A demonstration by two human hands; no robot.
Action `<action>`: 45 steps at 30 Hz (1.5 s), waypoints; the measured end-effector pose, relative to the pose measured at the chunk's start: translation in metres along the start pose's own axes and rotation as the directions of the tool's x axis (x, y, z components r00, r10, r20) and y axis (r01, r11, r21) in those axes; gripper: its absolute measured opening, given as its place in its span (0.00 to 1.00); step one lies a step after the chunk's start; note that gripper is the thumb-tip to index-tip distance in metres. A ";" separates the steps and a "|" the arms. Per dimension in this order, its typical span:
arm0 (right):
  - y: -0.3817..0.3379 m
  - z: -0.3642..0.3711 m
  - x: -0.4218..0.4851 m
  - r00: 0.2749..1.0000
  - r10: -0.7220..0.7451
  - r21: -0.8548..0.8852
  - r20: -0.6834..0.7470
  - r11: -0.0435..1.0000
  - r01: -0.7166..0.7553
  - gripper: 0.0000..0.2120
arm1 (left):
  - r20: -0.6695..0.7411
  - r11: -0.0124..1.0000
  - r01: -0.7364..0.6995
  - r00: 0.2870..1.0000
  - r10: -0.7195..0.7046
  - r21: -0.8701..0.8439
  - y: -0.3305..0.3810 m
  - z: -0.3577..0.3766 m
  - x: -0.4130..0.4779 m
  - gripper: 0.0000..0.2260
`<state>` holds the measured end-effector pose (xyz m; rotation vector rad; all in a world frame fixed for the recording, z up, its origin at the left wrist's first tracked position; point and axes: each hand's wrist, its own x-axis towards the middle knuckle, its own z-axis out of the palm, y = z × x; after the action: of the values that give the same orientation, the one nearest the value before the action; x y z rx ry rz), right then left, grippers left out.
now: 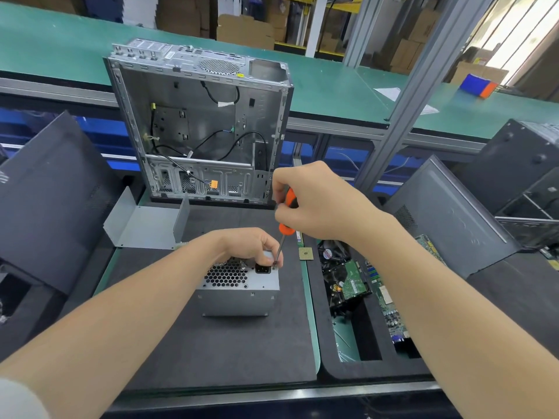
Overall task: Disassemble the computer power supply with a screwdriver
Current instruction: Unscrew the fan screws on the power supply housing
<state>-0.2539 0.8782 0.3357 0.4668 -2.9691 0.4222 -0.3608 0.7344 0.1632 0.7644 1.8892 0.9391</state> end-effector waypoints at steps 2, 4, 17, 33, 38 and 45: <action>0.001 -0.001 0.000 1.000 0.004 0.003 -0.009 1.000 -0.004 0.02 | -0.004 1.000 0.002 1.000 -0.002 -0.004 0.001 0.001 0.000 0.12; 0.002 -0.003 -0.001 1.000 0.018 0.007 -0.014 1.000 -0.018 0.02 | 0.002 1.000 0.000 1.000 0.000 -0.009 0.002 0.001 0.000 0.11; 0.008 -0.006 0.001 0.997 0.044 -0.027 -0.063 0.999 -0.046 0.03 | 0.046 0.999 -0.012 0.999 0.014 -0.044 -0.003 -0.002 -0.003 0.09; 0.010 0.007 0.018 0.989 0.055 0.018 -0.135 0.998 -0.053 0.02 | -0.277 0.990 0.133 0.950 -0.143 -0.053 0.002 -0.017 -0.001 0.13; 0.004 0.012 0.031 0.986 0.022 0.049 -0.164 0.999 -0.014 0.02 | -0.539 0.991 0.046 0.836 -0.108 -0.126 -0.024 -0.037 -0.029 0.06; -0.026 0.032 0.061 0.985 -0.046 0.074 -0.169 0.996 0.059 0.03 | -0.748 0.952 0.299 0.645 -0.156 0.059 -0.087 -0.034 -0.092 0.07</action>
<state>-0.3057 0.8278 0.3202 0.4901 -2.7807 0.5457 -0.3628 0.6058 0.1409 0.2010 2.7417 1.0054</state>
